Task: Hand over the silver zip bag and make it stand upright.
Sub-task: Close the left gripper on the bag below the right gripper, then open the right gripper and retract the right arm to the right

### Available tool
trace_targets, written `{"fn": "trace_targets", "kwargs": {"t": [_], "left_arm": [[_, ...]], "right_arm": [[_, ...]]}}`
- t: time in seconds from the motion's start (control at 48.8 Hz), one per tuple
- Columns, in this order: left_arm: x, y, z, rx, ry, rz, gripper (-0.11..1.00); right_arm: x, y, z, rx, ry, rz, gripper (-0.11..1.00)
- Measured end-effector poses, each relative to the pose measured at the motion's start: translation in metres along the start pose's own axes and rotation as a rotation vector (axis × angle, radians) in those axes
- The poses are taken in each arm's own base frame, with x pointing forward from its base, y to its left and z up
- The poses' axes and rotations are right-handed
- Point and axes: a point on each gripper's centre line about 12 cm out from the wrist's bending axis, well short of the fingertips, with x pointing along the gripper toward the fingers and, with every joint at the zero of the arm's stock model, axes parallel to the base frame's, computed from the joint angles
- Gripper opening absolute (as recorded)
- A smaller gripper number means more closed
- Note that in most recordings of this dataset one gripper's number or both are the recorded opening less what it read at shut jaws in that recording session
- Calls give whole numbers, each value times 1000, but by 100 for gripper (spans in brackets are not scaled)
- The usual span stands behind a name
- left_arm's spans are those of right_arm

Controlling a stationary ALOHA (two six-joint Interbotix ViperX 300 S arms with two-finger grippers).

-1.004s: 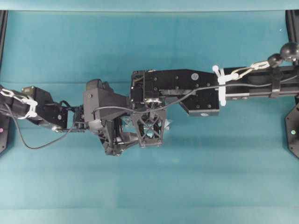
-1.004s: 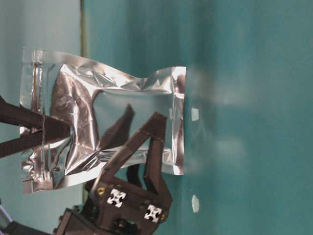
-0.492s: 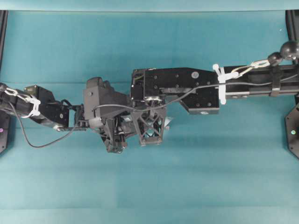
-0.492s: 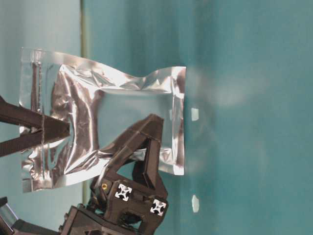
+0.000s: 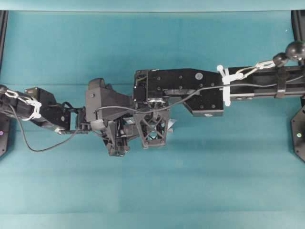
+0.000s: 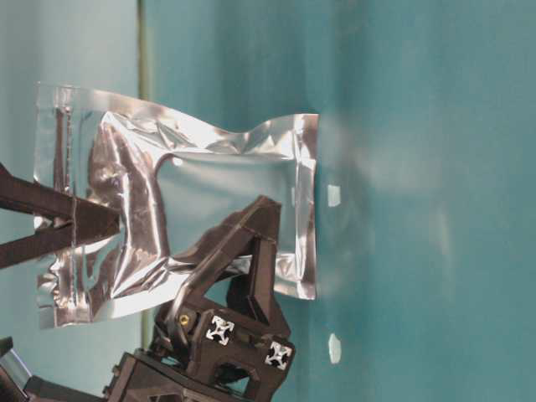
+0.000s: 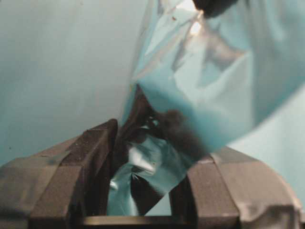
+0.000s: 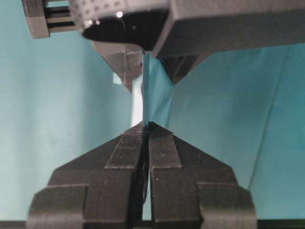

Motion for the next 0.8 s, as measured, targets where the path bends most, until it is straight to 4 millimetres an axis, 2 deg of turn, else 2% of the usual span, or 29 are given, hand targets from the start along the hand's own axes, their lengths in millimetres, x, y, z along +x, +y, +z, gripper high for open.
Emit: {"fn": "trace_targets", "kwargs": {"t": [0.184, 0.266, 0.328, 0.512, 0.594, 0.799], "left_arm": [[0, 0, -1, 1, 5, -1, 35], [0, 0, -1, 2, 6, 0, 35], [0, 0, -1, 4, 6, 0, 35], [0, 0, -1, 8, 6, 0, 32], [0, 0, -1, 8, 8, 0, 32], [0, 0, -1, 10, 11, 1, 32]], "right_arm": [[0, 0, 1, 2, -15, 0, 2], [1, 1, 2, 2, -16, 4, 8], [0, 0, 2, 5, -19, 8, 18], [-2, 3, 4, 8, -44, 18, 72], [-9, 3, 6, 7, -81, 14, 89], [-39, -1, 6, 32, -210, -4, 87]]}}
